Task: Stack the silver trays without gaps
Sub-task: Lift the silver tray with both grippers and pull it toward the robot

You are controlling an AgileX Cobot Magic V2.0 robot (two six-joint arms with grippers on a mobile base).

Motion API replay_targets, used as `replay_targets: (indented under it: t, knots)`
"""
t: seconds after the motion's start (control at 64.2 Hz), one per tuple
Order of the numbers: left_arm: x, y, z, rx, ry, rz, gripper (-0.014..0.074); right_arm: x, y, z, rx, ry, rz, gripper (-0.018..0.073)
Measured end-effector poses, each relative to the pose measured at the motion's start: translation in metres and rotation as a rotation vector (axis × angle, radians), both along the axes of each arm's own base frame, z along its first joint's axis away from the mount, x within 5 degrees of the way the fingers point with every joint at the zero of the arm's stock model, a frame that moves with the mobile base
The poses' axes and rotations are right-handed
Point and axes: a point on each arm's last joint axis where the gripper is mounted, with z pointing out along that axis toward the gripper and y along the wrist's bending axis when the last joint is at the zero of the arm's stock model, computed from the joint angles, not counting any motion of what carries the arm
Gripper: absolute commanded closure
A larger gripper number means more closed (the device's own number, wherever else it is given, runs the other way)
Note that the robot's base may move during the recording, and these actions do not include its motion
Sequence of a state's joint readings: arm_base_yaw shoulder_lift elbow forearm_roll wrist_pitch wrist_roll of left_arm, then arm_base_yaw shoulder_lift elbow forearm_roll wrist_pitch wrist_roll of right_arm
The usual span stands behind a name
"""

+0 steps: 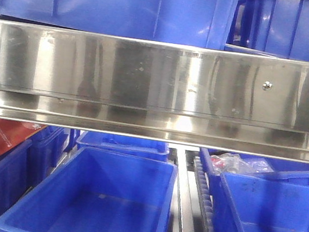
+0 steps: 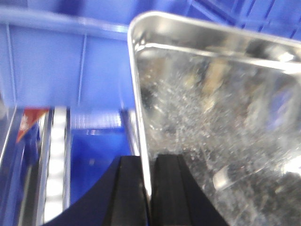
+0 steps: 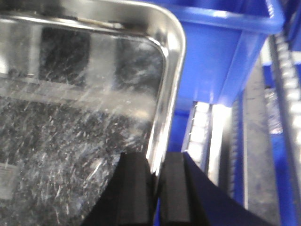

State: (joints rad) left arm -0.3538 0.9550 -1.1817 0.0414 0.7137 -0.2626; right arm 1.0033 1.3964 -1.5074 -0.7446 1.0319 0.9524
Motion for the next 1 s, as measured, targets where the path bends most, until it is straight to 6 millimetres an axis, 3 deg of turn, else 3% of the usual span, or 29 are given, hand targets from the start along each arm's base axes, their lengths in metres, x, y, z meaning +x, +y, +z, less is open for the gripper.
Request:
replay_targets:
  t: [0.374, 0.623, 0.857, 0.997]
  knots:
    - [-0.025, 0.009, 0.010, -0.022, -0.048, -0.003, 0.0613, -0.014, -0.003, 0.011, 0.023, -0.035, 0.024, 0.0626]
    - [-0.030, 0.010, -0.006, -0.028, -0.018, -0.007, 0.0613, -0.016, -0.004, 0.013, 0.027, -0.038, 0.031, 0.0626]
    - [-0.047, 0.017, -0.004, -0.038, -0.086, -0.004, 0.0613, -0.016, -0.002, 0.014, 0.039, -0.044, 0.049, 0.0626]
    - [-0.045, 0.017, -0.006, -0.027, -0.090, 0.000, 0.0613, -0.017, -0.001, 0.014, 0.040, -0.046, 0.057, 0.0626]
